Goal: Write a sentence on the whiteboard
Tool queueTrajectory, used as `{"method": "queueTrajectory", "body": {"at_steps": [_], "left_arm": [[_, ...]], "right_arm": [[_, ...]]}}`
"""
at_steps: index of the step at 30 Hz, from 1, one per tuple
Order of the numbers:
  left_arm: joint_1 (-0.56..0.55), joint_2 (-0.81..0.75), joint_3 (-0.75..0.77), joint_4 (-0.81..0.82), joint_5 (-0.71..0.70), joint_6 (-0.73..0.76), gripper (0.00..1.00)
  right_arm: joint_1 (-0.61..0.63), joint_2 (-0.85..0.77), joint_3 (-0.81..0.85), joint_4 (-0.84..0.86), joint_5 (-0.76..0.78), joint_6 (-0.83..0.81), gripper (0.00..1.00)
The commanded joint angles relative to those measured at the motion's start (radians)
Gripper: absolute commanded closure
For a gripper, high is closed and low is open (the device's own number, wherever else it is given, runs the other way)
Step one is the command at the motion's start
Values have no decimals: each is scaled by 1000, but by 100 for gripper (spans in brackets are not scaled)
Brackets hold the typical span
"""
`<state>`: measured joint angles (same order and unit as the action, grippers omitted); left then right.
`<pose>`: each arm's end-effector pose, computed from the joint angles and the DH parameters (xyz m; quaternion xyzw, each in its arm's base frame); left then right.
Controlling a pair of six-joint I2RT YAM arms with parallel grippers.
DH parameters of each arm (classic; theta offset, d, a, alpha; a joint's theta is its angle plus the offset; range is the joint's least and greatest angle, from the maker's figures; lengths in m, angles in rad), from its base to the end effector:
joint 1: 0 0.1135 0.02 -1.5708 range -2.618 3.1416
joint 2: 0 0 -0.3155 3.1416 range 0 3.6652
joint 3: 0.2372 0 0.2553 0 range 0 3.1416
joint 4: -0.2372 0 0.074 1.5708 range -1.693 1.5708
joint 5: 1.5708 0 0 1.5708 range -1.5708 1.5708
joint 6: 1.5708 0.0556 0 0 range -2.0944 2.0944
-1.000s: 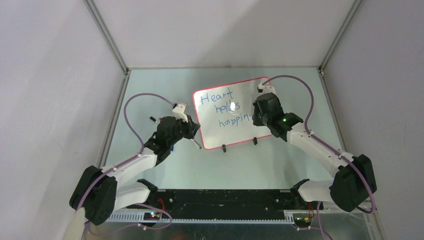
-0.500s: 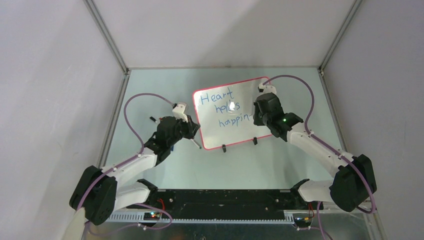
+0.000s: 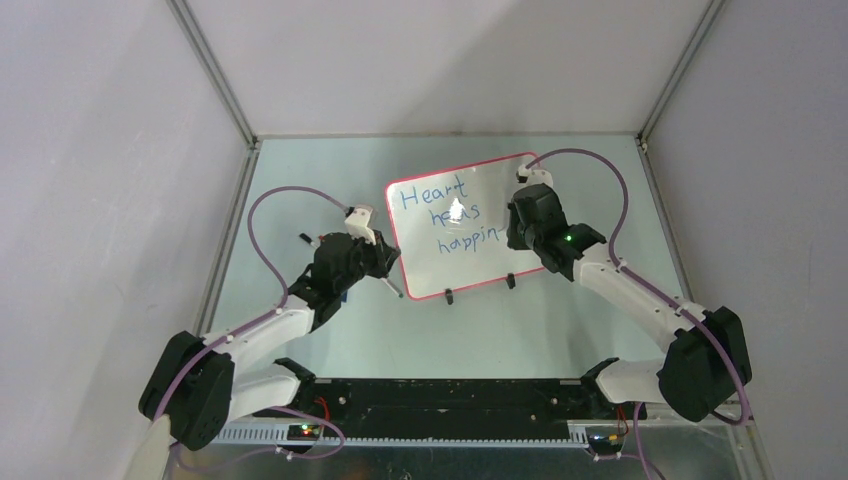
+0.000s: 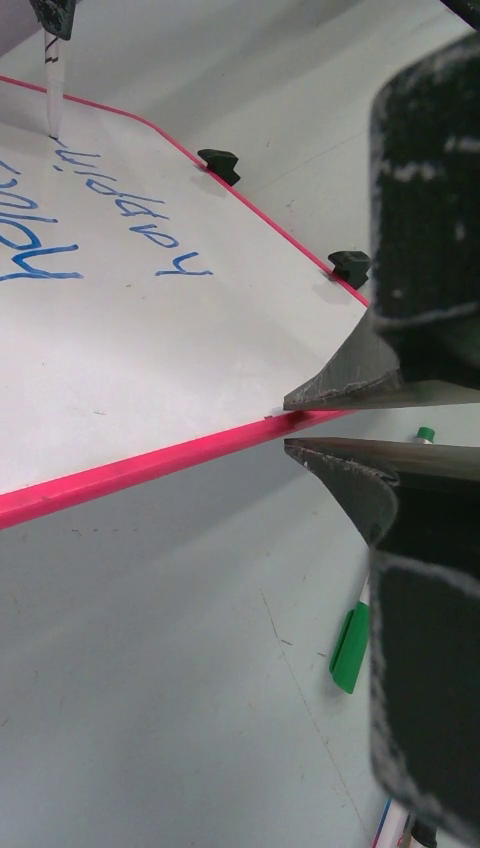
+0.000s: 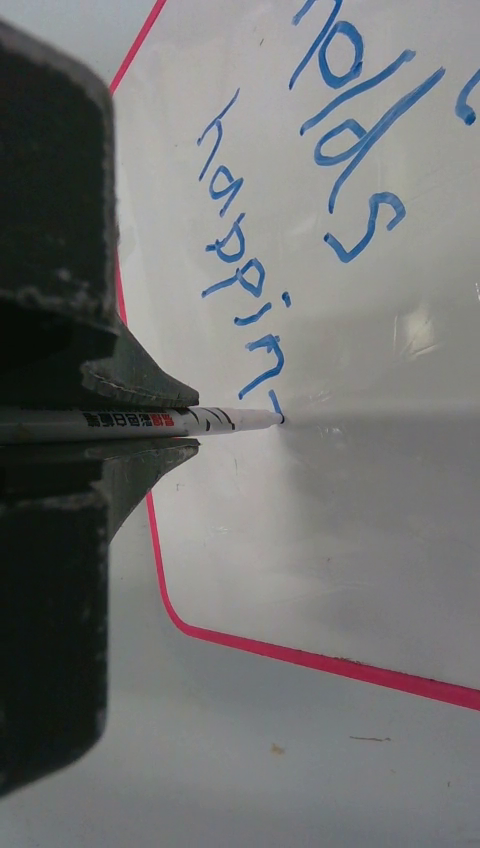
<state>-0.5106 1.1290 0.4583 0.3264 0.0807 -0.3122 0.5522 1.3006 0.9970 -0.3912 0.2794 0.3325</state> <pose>0.2060 -0.1205 0.2478 0.1040 0.8108 -0.2602 0.5139 0.2536 0.1382 0.3190 -0.0396 0.8978 0.0658 0.4336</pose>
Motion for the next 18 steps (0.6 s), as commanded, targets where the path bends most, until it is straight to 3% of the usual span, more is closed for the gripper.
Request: {"method": "queueTrajectory", "body": {"at_steps": [1,18], "left_arm": [[-5,-25,9,14,-10,26,79],[-5,-24,11,15,-10,26,79]], "right_arm": [[-9,15,45,37,11,5,100],[-9,15,65,37,-12,1,100]]}}
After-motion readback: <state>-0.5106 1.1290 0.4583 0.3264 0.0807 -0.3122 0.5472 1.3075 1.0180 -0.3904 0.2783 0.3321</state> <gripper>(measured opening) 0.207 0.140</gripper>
